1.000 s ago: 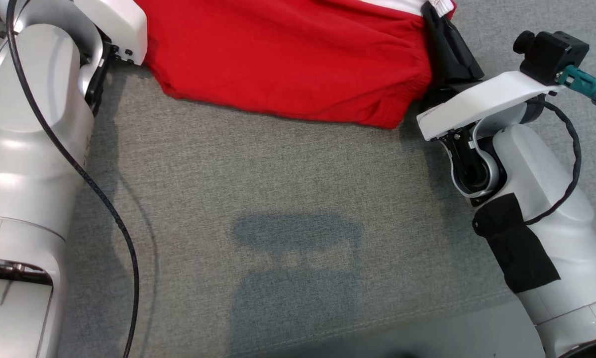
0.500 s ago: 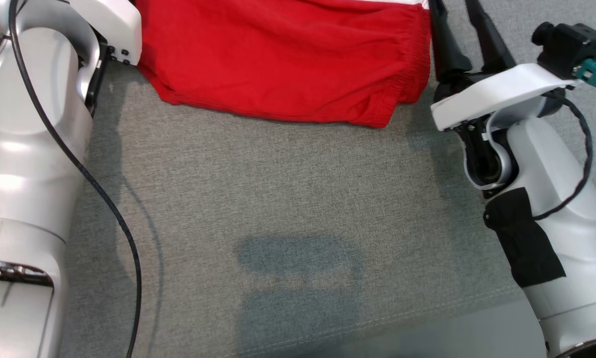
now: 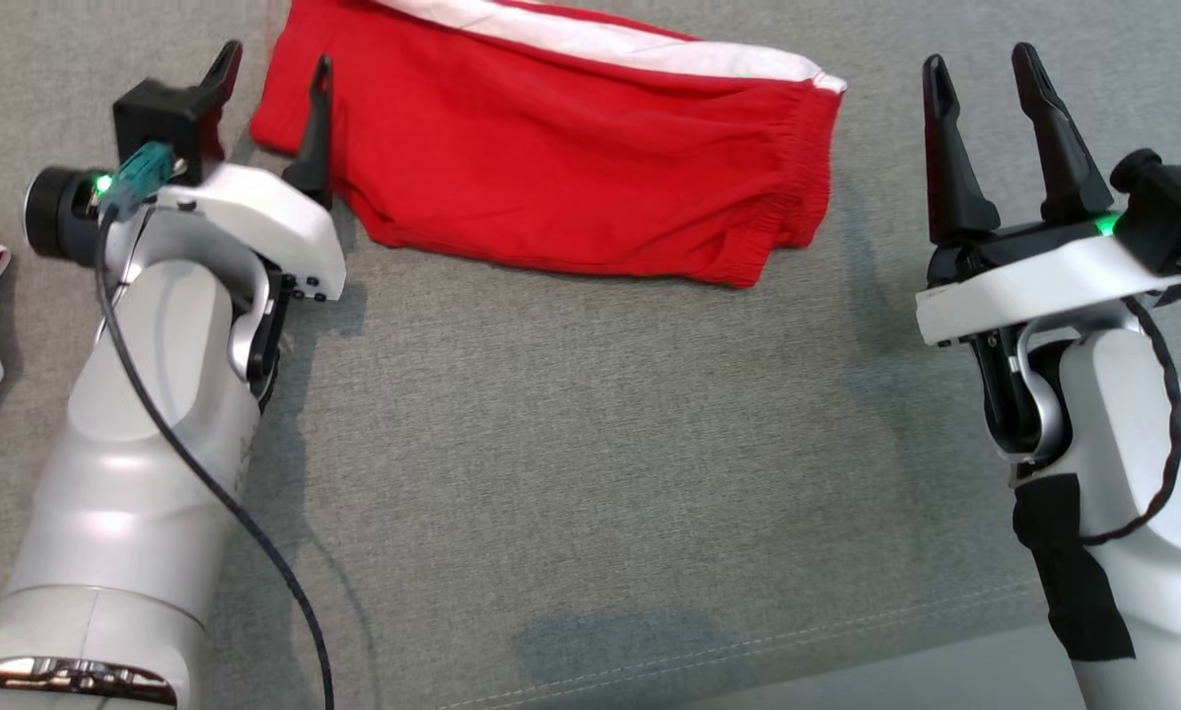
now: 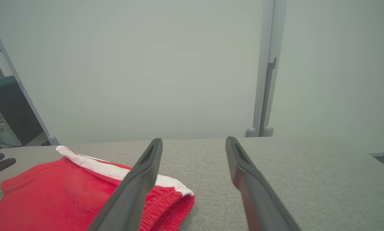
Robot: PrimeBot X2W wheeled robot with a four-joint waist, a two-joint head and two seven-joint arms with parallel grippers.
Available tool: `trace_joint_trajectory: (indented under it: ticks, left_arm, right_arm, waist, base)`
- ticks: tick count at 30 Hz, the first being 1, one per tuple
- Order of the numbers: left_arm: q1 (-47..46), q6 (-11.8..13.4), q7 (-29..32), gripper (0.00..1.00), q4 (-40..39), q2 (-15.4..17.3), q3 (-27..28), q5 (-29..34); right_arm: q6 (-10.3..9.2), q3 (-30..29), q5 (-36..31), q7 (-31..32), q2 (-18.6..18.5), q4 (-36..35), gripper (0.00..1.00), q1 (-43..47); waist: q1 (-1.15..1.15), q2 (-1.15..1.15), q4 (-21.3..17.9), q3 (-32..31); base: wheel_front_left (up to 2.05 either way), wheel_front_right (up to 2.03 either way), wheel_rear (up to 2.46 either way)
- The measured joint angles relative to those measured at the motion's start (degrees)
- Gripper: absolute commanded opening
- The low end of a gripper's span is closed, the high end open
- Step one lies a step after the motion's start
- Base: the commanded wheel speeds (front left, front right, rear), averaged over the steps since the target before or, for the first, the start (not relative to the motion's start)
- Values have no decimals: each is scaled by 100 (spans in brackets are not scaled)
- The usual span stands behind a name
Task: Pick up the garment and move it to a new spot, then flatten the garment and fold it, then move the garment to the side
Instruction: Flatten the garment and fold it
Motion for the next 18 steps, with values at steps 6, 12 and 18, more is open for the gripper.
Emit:
trace_joint_trajectory:
  ticks: [6, 12, 18]
  left_arm:
    - [119, -1, 0, 100, 18, 45, 243, -166]
    - [80, 113, 0, 100, 439, 136, 360, -174]
    - [-189, 268, 0, 100, 739, 261, 446, -170]
  right_arm:
    - [0, -162, -241, -23, 42, -334, 100, 305]
    - [0, -224, -246, -23, 74, -404, 100, 434]
    - [0, -243, -244, -23, 102, -453, 100, 511]
  waist:
    - [0, 0, -202, -20]
    - [0, 0, -407, 114]
    - [0, 0, -527, 224]
  base:
    - [0, 0, 0]
    - [0, 0, 0]
    - [0, 0, 0]
